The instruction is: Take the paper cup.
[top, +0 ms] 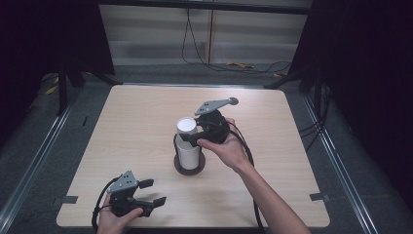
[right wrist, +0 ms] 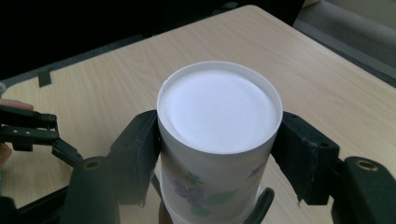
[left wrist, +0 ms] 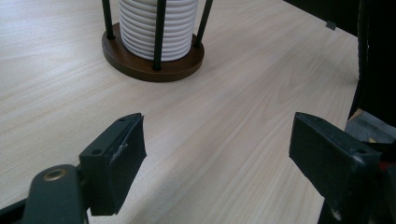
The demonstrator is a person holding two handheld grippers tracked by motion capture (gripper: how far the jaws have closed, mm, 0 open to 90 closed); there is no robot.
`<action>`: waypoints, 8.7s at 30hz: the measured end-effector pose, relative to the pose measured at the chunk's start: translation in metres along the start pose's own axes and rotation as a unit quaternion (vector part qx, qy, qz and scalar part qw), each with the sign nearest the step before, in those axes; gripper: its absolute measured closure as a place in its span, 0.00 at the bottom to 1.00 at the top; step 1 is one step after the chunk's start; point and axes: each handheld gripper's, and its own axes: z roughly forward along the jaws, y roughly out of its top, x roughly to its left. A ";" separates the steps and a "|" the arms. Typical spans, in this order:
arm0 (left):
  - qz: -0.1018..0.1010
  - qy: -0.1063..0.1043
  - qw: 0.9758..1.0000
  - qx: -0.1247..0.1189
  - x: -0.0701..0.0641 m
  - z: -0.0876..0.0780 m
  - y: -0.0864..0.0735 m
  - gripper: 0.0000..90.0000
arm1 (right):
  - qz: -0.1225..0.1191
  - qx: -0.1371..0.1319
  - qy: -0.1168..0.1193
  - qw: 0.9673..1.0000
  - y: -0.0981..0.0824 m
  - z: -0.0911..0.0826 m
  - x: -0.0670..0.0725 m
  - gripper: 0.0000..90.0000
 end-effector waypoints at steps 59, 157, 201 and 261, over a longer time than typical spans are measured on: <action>-0.001 0.003 1.000 0.001 0.002 0.000 0.000 0.21 | 0.016 -0.102 -0.001 0.995 0.013 -0.045 0.000 0.39; 0.086 -0.067 0.992 -0.069 -0.040 0.032 0.080 0.18 | 0.064 -0.103 0.076 0.990 -0.084 -0.074 0.042 0.40; 0.088 -0.035 0.994 -0.050 -0.035 0.040 0.073 0.30 | 0.081 -0.104 0.108 0.985 -0.086 -0.059 0.047 0.26; 0.169 -0.008 0.976 0.138 -0.031 0.049 0.083 0.31 | 0.011 0.085 0.100 0.991 -0.106 -0.047 0.037 0.30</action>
